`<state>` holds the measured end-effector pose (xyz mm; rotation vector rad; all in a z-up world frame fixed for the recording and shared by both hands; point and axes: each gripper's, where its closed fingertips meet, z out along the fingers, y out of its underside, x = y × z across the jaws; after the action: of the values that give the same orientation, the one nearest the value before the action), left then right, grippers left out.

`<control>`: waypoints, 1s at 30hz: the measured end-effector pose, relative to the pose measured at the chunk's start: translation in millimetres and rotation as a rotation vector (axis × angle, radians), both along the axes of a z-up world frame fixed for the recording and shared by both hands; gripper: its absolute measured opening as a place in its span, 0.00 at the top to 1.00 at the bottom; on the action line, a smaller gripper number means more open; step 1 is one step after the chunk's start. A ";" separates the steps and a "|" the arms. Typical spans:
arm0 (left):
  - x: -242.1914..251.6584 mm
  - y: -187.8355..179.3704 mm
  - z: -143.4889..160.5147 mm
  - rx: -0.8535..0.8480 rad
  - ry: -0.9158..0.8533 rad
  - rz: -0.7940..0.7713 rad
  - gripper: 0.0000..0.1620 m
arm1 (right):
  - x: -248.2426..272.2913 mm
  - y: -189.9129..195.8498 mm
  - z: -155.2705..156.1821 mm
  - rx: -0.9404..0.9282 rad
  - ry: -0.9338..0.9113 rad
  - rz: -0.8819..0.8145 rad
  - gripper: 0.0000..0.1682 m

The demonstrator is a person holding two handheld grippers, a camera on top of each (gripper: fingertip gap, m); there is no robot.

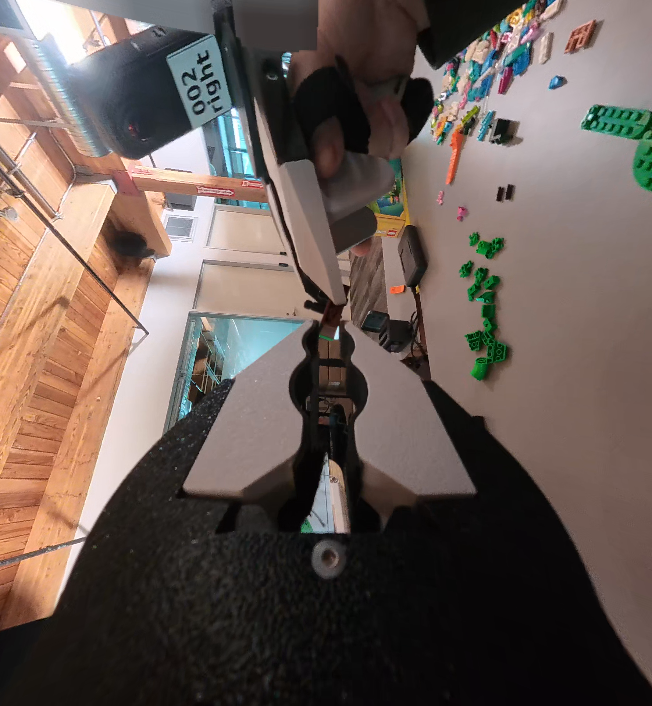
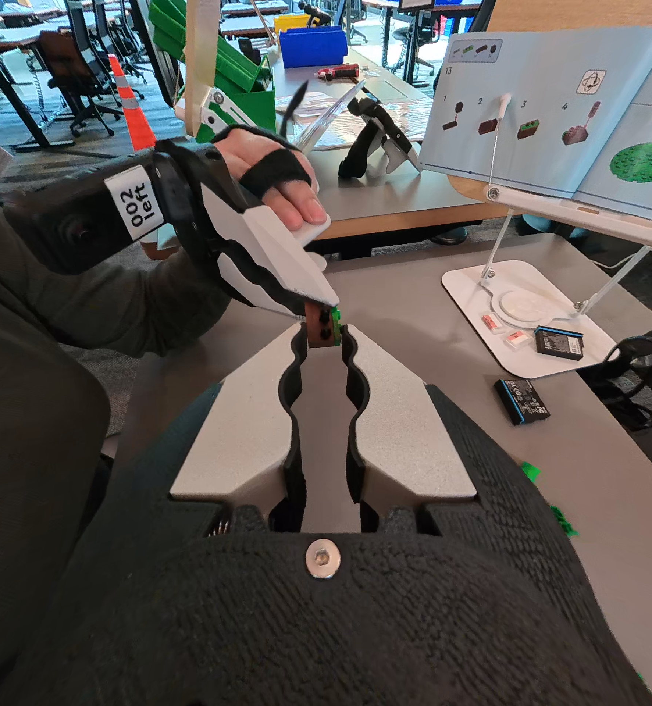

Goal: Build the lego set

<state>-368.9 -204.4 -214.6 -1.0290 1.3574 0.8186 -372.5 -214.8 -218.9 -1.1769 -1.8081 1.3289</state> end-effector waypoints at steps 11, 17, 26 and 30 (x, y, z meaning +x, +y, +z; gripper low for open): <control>-13.2 2.1 6.9 -0.113 -0.156 0.075 0.96 | -5.2 -16.8 27.2 0.949 0.496 -0.048 0.78; -11.0 -0.4 0.5 -0.165 -0.138 0.078 0.96 | -14.7 -8.7 14.2 1.068 0.429 -0.078 0.81; -14.1 -1.4 -4.4 -0.210 -0.135 0.091 0.97 | -17.9 -3.1 7.5 1.135 0.393 -0.091 0.82; -15.6 -1.4 -5.6 -0.222 -0.136 0.100 0.97 | -19.3 -4.1 3.3 1.141 0.376 -0.078 0.86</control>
<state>-384.5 -205.8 -220.2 -1.3104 1.3083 0.6676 -391.7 -218.9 -215.6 -0.3244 -1.7463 0.2624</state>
